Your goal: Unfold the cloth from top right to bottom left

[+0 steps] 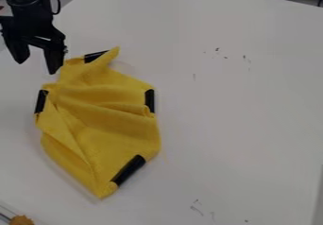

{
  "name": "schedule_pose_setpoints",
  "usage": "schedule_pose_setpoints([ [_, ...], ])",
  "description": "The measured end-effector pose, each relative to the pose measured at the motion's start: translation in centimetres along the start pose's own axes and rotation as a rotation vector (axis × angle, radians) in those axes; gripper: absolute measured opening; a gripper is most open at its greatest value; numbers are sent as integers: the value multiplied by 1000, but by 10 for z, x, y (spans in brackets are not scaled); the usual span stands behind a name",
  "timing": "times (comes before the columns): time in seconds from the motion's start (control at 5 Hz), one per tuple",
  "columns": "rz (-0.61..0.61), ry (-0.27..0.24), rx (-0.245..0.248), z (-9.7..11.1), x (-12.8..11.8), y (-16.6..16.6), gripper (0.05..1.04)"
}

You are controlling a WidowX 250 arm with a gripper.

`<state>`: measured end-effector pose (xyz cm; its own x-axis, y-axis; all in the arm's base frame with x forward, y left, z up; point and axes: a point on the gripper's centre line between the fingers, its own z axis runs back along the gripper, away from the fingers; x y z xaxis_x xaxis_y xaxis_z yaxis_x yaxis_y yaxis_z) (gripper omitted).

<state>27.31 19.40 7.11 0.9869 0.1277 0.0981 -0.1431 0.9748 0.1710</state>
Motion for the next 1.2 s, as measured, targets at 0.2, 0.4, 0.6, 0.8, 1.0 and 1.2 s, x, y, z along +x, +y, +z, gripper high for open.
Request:
schedule_pose_setpoints([
  [0.2,2,21,-12,-10,-3,-3,1001],
  [0.4,15,-19,16,-33,-17,-7,1001],
  [0.6,101,-44,31,-43,-31,9,1001],
  [0.8,110,-51,33,-44,-33,14,1001],
  [1.0,125,-48,31,-43,-31,15,1001],
  [1.2,140,-39,39,-29,-26,16,1001],
])
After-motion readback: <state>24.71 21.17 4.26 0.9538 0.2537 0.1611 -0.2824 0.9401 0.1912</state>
